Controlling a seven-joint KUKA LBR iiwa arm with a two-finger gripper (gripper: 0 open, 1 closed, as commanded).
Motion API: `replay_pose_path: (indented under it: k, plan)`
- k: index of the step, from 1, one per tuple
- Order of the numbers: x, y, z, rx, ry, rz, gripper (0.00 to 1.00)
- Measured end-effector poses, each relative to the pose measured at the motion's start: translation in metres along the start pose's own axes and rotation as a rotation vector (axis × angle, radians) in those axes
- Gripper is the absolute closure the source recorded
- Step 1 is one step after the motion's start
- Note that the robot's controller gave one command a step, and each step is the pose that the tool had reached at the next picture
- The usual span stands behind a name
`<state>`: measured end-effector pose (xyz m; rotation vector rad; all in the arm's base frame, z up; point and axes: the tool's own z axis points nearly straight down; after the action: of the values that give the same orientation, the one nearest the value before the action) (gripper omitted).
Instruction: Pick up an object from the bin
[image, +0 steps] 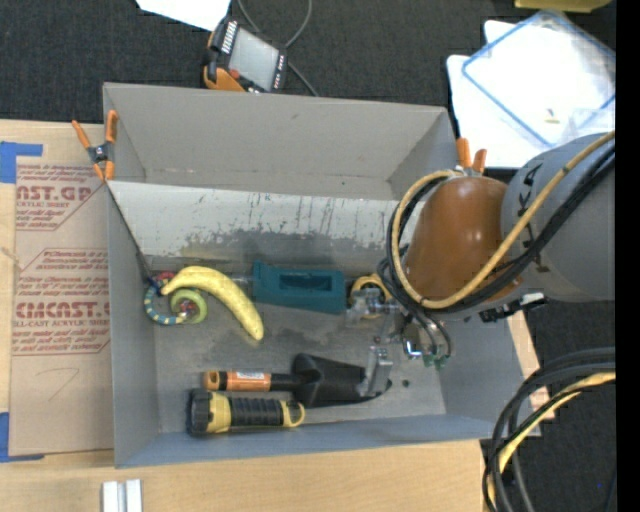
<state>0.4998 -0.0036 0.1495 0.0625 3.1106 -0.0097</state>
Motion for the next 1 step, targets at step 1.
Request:
replay_pose_path:
  k: [1]
  plan:
    - [0.0172, 0.0569, 0.044, -0.012, 0.02, -0.041, 0.0]
